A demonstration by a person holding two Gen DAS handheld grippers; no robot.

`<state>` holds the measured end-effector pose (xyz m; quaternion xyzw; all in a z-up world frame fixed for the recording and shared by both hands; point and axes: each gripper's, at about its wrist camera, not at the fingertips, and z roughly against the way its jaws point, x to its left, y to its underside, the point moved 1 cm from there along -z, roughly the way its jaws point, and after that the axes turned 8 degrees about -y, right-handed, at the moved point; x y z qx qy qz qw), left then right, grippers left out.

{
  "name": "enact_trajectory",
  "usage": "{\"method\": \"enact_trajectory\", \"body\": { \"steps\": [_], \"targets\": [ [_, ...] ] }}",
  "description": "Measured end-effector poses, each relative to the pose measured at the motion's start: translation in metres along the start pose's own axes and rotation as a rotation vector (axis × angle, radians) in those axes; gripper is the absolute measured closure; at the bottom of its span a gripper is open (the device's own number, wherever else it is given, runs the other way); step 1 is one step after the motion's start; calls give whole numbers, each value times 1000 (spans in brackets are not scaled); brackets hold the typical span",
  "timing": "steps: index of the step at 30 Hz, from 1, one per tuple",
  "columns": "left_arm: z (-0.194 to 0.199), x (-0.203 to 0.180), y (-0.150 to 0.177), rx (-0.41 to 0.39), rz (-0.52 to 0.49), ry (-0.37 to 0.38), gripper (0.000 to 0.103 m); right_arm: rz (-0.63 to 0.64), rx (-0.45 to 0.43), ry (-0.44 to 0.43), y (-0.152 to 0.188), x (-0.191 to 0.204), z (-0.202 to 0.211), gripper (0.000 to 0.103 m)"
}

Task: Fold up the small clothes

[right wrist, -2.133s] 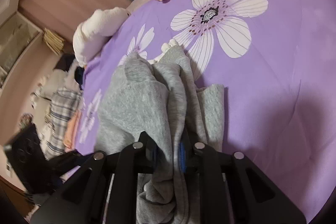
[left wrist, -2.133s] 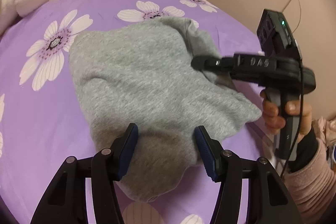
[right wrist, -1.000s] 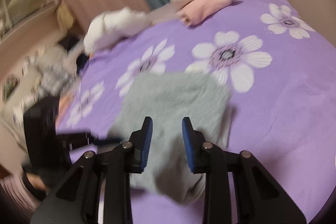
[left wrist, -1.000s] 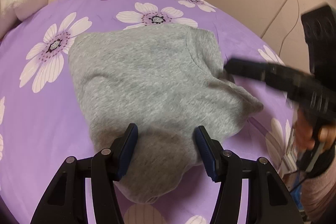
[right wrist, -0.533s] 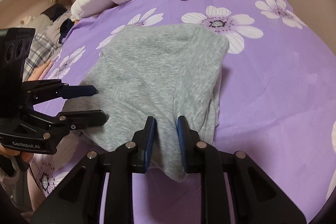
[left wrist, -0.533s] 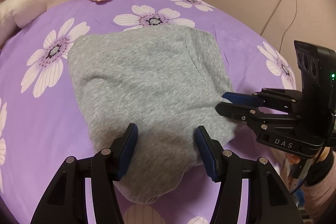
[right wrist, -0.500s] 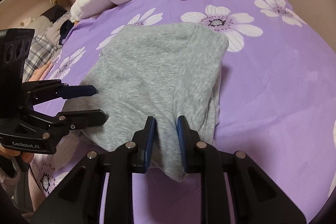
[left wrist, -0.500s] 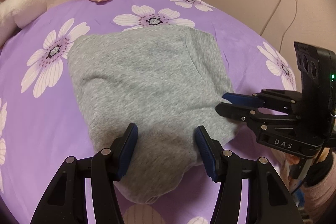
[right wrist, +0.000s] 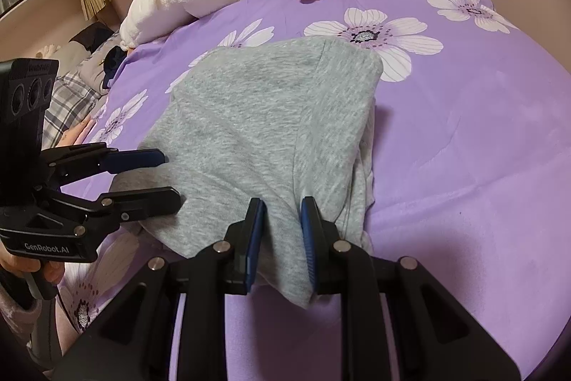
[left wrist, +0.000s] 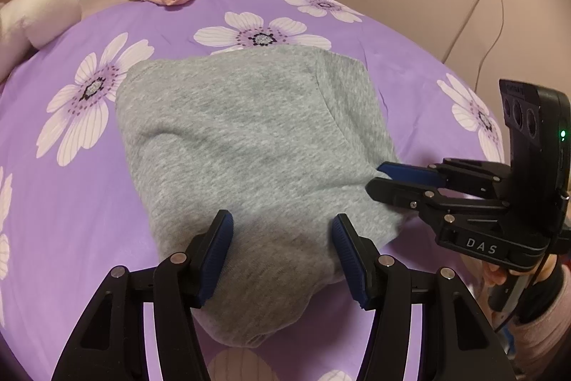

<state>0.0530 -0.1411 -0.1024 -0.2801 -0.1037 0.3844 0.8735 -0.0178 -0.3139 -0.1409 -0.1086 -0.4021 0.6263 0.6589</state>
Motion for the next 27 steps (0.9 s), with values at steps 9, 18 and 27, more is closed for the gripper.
{"method": "enact_trajectory", "body": {
  "steps": [9, 18, 27],
  "targets": [
    [21, 17, -12, -63, 127, 70, 45, -53, -33, -52, 2, -9, 3, 82],
    [14, 60, -46, -100, 256, 40, 45, -38, -123, -75, -1, 11, 31, 69],
    [-19, 74, -57, -37, 250, -37, 45, 78, -126, -213, -18, 63, 15, 77]
  ]
}}
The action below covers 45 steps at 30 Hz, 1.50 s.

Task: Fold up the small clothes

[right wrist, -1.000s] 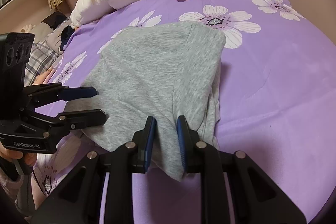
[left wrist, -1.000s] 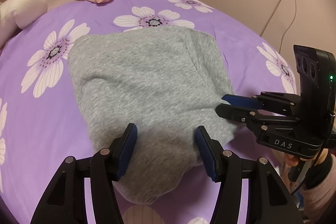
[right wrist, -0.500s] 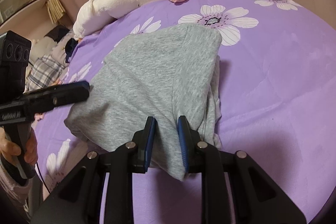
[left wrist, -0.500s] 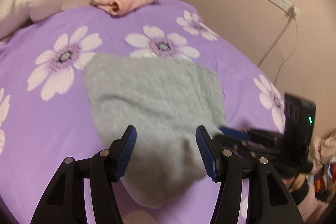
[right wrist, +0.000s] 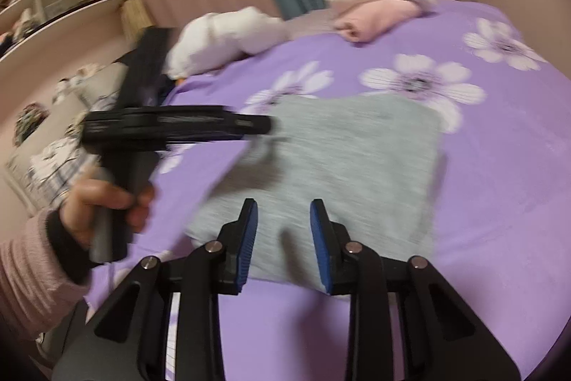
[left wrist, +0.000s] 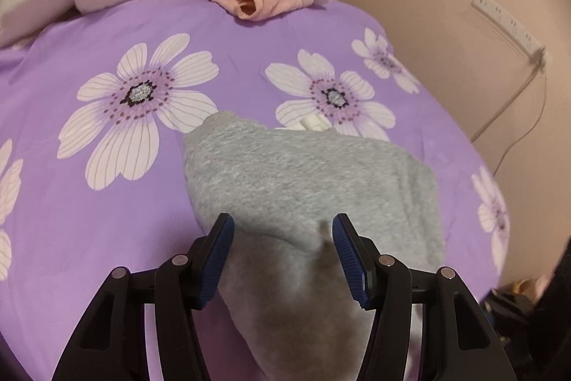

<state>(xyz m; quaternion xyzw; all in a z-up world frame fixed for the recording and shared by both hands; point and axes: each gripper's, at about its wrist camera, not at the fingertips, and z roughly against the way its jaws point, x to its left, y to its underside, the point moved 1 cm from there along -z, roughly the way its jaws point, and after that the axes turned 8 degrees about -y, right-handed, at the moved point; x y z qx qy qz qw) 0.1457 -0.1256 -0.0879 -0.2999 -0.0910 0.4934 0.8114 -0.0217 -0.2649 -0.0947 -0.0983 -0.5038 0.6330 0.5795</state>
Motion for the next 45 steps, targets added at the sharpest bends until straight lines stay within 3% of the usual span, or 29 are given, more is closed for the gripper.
{"method": "enact_trajectory", "body": {
  "steps": [4, 8, 12, 16, 20, 24, 29, 33, 35, 38, 40, 45],
  "targets": [
    [-18, -3, 0, 38, -34, -36, 45, 52, 45, -30, -1, 20, -31, 87],
    [-31, -3, 6, 77, -65, -57, 45, 109, 125, -6, 10, 30, -54, 89],
    [-32, -3, 8, 79, -68, -51, 45, 29, 166, -35, 14, 13, -55, 90],
    [-29, -5, 10, 71, -75, -73, 45, 33, 196, -18, 23, 13, -56, 91],
    [-3, -8, 19, 26, -73, -70, 45, -28, 168, -35, 27, 8, -41, 91],
    [32, -16, 34, -59, -138, -100, 45, -61, 56, -45, 26, 7, -2, 86],
    [63, -24, 59, -114, -165, -55, 45, -84, -35, 55, 19, -5, 32, 87],
    [63, -37, 75, -110, -188, -44, 47, -88, -31, 122, 15, -16, 32, 87],
    [54, -44, 82, -86, -212, -59, 52, -85, -15, 164, 14, -23, 28, 87],
    [50, -50, 87, -95, -252, -100, 52, -115, 28, 209, 12, -43, 13, 89],
    [50, -51, 88, -94, -255, -95, 52, -139, 66, 240, 15, -55, 4, 97],
    [48, -53, 92, -93, -285, -113, 52, -213, 59, 191, 14, -67, 9, 100]
  ]
}}
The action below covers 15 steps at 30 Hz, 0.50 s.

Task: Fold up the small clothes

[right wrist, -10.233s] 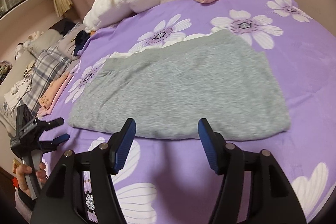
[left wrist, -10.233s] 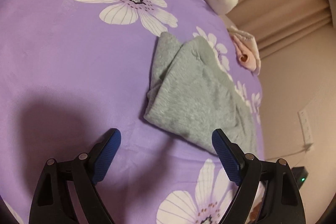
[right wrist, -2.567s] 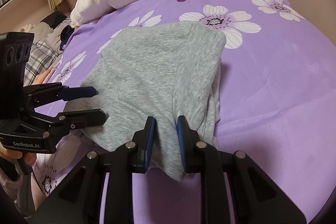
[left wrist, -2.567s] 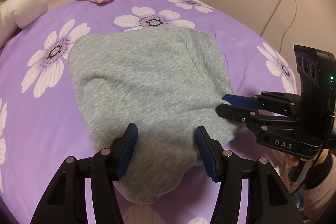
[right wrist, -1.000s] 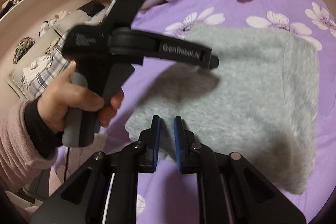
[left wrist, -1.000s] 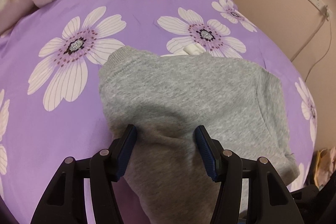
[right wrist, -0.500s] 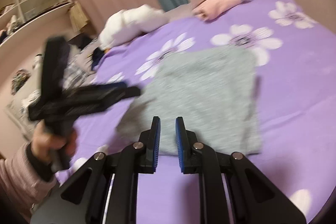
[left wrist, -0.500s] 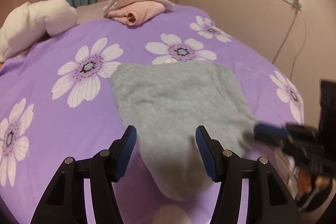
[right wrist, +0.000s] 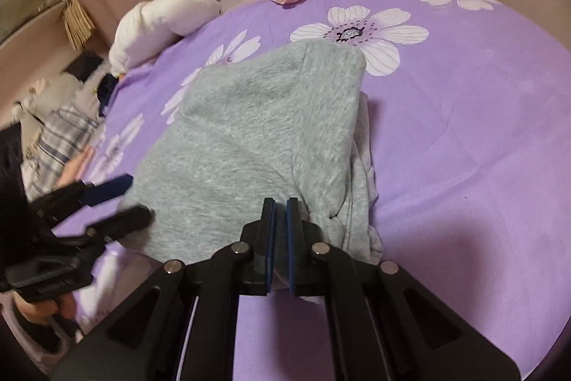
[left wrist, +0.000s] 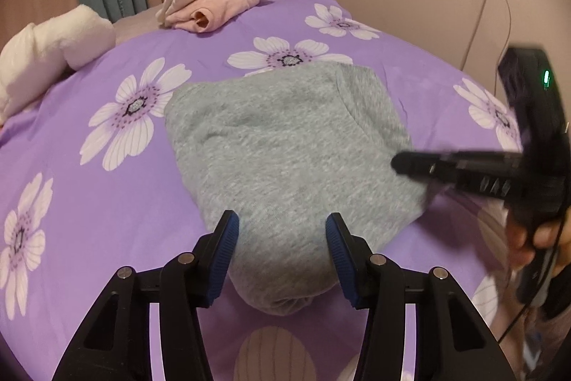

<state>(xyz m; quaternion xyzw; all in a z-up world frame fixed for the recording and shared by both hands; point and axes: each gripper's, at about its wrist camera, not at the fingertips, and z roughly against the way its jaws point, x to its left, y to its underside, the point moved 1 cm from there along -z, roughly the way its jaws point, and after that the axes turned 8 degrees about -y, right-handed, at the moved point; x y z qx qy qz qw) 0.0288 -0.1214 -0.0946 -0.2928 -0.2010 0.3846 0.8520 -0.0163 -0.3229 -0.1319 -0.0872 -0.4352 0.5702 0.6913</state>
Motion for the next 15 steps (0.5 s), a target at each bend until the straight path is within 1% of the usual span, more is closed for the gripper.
{"method": "enact_trajectory", "body": {
  "steps": [2, 5, 8, 11, 14, 15],
  "targets": [
    [0, -1, 1, 1, -10, -7, 52, 3, -42, -48, -9, 4, 9, 93],
    [0, 0, 2, 3, -4, 0, 52, 41, -74, 2, -31, 10, 6, 92],
    [1, 0, 2, 3, 0, 4, 52, 36, -93, 30, -53, 5, -5, 92],
    [1, 1, 1, 4, 0, 6, 52, -2, -87, 48, -69, -8, -20, 91],
    [0, 3, 0, 6, 7, 16, 52, -52, -34, 88, -73, -27, -40, 93],
    [0, 3, 0, 7, 9, 19, 52, -67, -11, 100, -72, -32, -47, 96]
  ]
}}
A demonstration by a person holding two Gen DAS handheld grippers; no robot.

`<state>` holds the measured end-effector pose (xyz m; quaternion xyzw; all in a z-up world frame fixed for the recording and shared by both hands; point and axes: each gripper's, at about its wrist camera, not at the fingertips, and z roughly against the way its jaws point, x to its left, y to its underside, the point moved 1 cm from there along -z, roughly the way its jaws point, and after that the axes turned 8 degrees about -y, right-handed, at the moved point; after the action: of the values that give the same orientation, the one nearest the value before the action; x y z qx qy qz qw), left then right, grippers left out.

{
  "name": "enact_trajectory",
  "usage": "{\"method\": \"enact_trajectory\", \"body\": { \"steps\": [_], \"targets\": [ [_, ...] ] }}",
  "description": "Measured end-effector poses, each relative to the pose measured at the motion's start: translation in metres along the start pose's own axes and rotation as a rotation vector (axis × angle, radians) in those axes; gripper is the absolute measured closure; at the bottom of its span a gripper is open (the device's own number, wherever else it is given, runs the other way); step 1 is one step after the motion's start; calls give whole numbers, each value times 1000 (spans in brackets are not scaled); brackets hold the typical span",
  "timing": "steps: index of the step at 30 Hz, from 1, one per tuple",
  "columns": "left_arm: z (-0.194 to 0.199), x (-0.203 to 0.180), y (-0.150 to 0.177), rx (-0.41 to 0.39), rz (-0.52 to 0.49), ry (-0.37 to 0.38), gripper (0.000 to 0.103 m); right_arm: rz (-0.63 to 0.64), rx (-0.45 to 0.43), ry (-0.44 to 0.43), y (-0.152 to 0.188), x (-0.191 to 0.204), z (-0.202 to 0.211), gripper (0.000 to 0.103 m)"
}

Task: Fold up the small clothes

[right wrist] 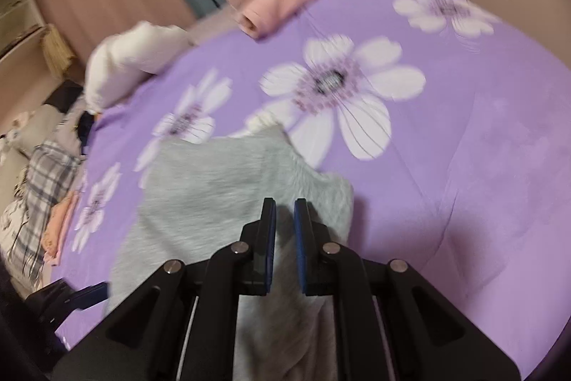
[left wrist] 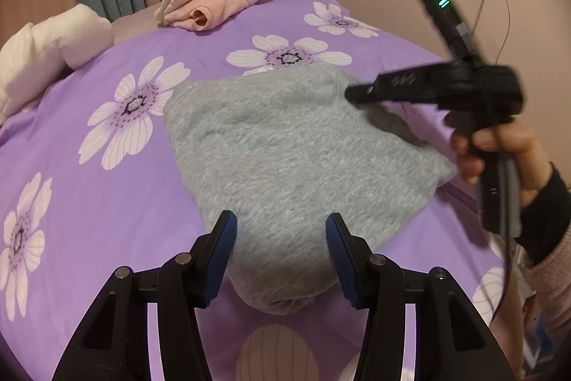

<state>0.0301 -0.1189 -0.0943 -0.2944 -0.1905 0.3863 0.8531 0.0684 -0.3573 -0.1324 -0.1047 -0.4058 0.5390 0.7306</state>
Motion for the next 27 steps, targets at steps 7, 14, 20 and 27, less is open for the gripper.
{"method": "enact_trajectory", "body": {
  "steps": [7, 14, 20, 27],
  "targets": [
    [0, -1, 0, 0, 1, -2, 52, -51, 20, -6, 3, -12, 0, 95],
    [-1, 0, 0, 4, 7, -2, 52, 113, -41, -65, 24, 31, 48, 88],
    [-1, 0, 0, 6, 13, -1, 52, 230, -14, -61, 52, 57, 61, 88],
    [-1, 0, 0, 6, 12, 0, 52, 294, 59, 27, 80, 56, 42, 90]
  ]
}}
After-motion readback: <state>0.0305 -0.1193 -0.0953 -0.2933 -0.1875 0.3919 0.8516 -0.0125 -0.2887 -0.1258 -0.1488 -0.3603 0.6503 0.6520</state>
